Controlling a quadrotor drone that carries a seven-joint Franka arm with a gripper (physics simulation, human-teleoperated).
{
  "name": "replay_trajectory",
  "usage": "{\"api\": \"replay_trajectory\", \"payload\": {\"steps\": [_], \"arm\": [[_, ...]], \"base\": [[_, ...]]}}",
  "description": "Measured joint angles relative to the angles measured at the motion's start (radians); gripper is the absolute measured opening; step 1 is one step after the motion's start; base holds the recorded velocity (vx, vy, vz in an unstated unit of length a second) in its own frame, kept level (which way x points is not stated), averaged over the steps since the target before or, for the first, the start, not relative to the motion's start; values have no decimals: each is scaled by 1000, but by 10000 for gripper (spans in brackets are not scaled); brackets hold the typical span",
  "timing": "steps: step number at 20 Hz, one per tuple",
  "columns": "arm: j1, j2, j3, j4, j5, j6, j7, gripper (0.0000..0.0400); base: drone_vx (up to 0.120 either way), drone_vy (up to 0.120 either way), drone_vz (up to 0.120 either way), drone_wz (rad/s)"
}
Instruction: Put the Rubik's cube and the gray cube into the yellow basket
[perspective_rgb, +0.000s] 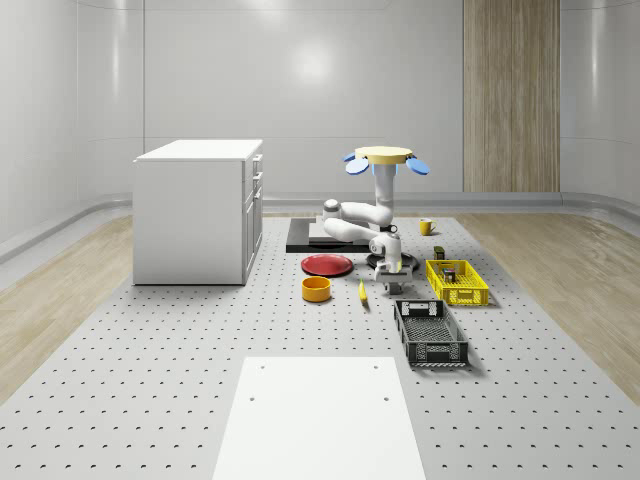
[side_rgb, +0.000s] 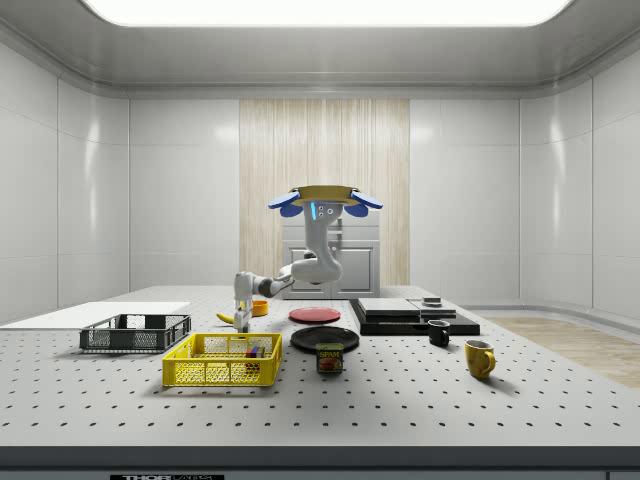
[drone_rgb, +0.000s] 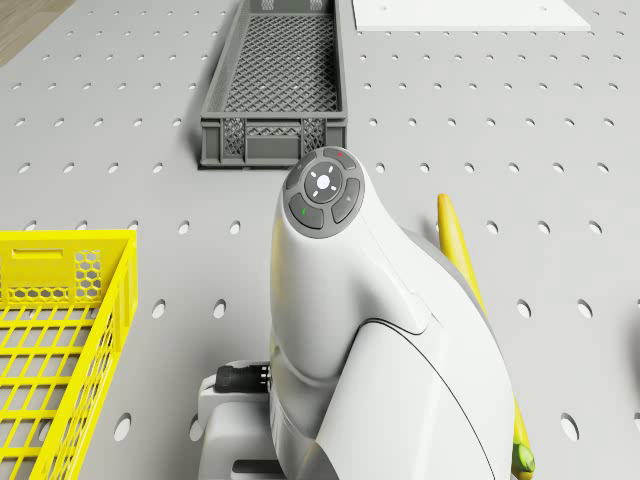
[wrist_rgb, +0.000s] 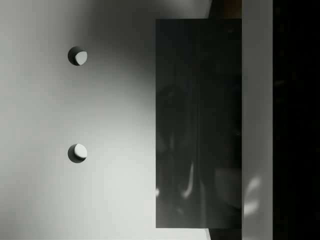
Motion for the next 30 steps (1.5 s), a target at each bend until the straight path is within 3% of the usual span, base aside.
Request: {"api": "replay_trajectory", "payload": {"steps": [6, 16, 30], "arm": [[1, 2, 0, 0, -1, -1, -1, 262], [8, 2, 33, -9, 28, -18, -2, 251], [25, -8, 150, -30, 137, -61, -6, 250]], "base": [[0, 0, 0, 0], [0, 0, 0, 0], [0, 0, 120, 0]]}}
